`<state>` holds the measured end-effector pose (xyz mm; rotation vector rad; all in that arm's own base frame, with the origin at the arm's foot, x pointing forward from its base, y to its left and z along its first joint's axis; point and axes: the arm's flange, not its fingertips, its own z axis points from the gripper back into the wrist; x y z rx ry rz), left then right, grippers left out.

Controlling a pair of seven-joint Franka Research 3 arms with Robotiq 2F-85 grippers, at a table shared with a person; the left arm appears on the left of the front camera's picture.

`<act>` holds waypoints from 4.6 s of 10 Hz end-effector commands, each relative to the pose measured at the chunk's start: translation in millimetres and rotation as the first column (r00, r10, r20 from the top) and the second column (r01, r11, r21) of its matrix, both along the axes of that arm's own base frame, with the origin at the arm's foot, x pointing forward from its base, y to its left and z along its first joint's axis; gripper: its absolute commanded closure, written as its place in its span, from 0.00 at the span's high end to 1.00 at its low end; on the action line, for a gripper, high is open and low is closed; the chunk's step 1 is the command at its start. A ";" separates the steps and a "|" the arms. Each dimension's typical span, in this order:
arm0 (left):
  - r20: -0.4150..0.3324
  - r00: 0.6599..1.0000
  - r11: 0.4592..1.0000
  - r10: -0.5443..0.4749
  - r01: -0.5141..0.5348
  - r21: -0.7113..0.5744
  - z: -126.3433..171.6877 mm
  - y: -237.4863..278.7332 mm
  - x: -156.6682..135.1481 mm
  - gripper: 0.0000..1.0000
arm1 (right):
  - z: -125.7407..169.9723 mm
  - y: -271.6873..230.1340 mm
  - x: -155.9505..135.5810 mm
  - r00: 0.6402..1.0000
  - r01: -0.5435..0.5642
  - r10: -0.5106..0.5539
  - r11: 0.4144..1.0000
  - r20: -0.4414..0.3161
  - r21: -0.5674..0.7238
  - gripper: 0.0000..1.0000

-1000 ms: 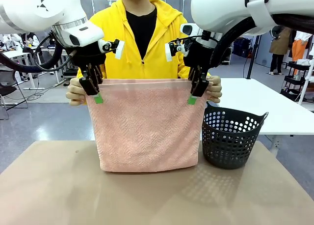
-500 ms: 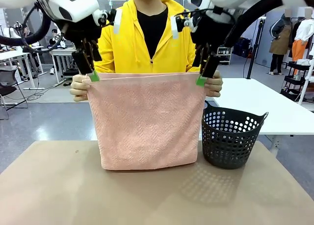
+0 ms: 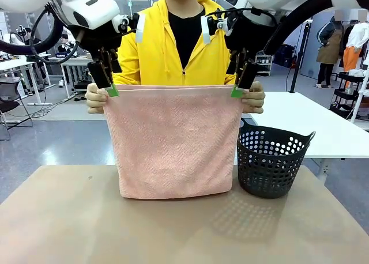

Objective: Fold the towel.
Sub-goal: Release the end of the 100 cm Hotel Towel you were holding and grab the top end of the folded side, then release the end of the 100 cm Hotel Towel you were holding.

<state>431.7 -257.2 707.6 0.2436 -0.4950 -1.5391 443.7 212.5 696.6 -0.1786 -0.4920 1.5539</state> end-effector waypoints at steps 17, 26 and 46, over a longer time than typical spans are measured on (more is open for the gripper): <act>-0.259 0.965 0.999 -0.035 0.029 -0.026 -46.6 6.0 72.6 0.00 | -44.6 7.4 66.4 0.984 0.003 -0.013 0.998 -0.175 -0.057 0.04; -0.245 0.970 1.000 -0.010 0.004 -0.023 -50.2 3.6 75.0 0.00 | -48.8 9.0 66.2 0.985 0.002 -0.011 0.999 -0.173 -0.050 0.00; -0.245 0.970 1.000 -0.010 0.004 -0.023 -50.2 3.6 75.0 0.00 | -48.8 9.0 66.2 0.985 0.002 -0.011 0.999 -0.173 -0.050 0.00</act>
